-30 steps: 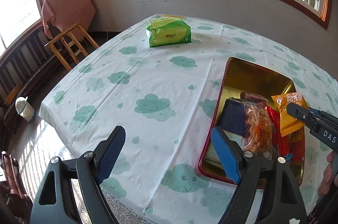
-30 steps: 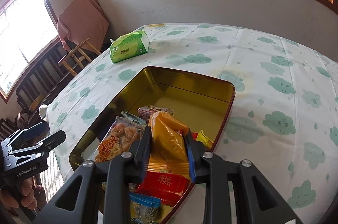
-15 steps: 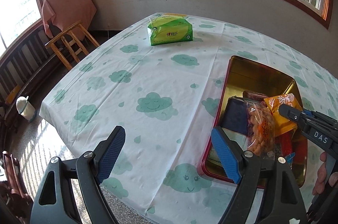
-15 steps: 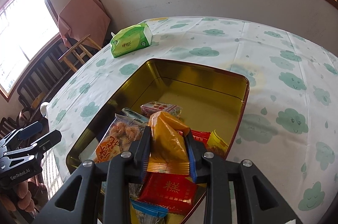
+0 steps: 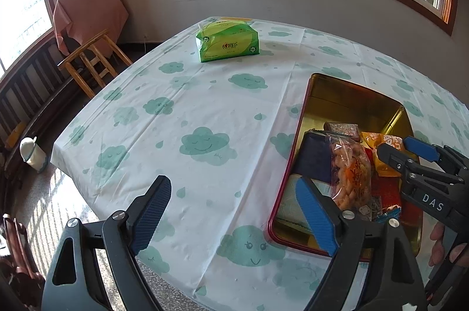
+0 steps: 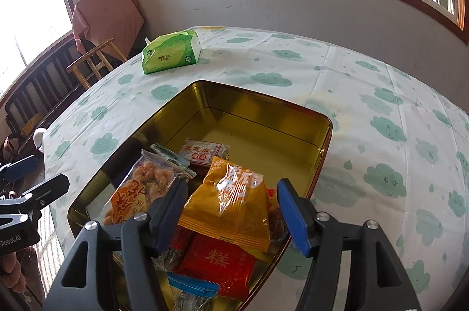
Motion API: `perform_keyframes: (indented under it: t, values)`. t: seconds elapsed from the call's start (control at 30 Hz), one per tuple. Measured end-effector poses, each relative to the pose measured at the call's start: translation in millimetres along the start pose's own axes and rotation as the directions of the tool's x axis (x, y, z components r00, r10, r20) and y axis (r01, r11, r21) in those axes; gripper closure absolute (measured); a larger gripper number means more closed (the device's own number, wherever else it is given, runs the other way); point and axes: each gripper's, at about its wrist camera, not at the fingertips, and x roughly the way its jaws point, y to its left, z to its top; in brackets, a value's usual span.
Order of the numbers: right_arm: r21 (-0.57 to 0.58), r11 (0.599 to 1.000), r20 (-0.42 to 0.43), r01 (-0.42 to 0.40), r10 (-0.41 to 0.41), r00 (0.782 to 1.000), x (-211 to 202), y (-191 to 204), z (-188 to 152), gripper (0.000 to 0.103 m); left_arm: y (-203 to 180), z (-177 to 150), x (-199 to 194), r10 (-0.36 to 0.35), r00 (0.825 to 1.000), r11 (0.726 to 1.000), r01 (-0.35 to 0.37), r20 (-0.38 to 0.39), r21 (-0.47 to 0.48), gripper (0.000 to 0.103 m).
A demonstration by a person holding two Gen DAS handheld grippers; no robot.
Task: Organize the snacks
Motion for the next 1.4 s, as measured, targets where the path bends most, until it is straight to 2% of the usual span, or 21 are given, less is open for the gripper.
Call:
perform_keyframes:
  t: [0.1,0.27,0.43,0.73,0.87,1.27,1.4]
  values:
    - [-0.006,1.0,0.004,0.015,-0.015,1.0,-4.5,1.2,1.3,0.029,-2.4,-0.4,-0.3,-0.001,1.0,1.0,0.001,-0.001,0.003,0.018]
    - [-0.007,1.0,0.009,0.008,-0.008,1.0,-17.0,5.8,-0.5,0.025,-6.7,-0.9,-2.3,-0.006,1.0,1.0,0.006,0.001,0.01,0.018]
    - [0.005,1.0,0.029,0.019,-0.02,0.999,-33.0,9.3,-6.2,0.024,-12.3,-1.1,-5.8,-0.016,1.0,1.0,0.016,0.005,0.02,0.018]
    - [0.03,0.999,0.008,0.031,-0.031,0.999,-54.6,9.5,-29.0,0.024,-26.0,-4.2,-9.0,-0.03,1.0,0.999,0.03,0.003,0.044,0.018]
    - [0.016,0.998,0.014,0.066,-0.066,0.998,-66.0,13.3,-43.5,0.024,-34.4,-5.9,-11.2,-0.039,0.999,0.997,0.039,0.001,0.062,0.018]
    - [0.079,0.992,-0.023,0.1,-0.098,0.995,-75.3,1.1,-63.4,0.024,-56.4,-13.4,-20.4,-0.053,0.999,0.992,0.052,0.002,0.116,0.018]
    - [0.048,0.991,-0.012,0.127,-0.127,0.992,-79.9,6.0,-65.2,0.024,-62.3,-15.1,-21.8,-0.057,0.998,0.99,0.056,-0.002,0.13,0.018]
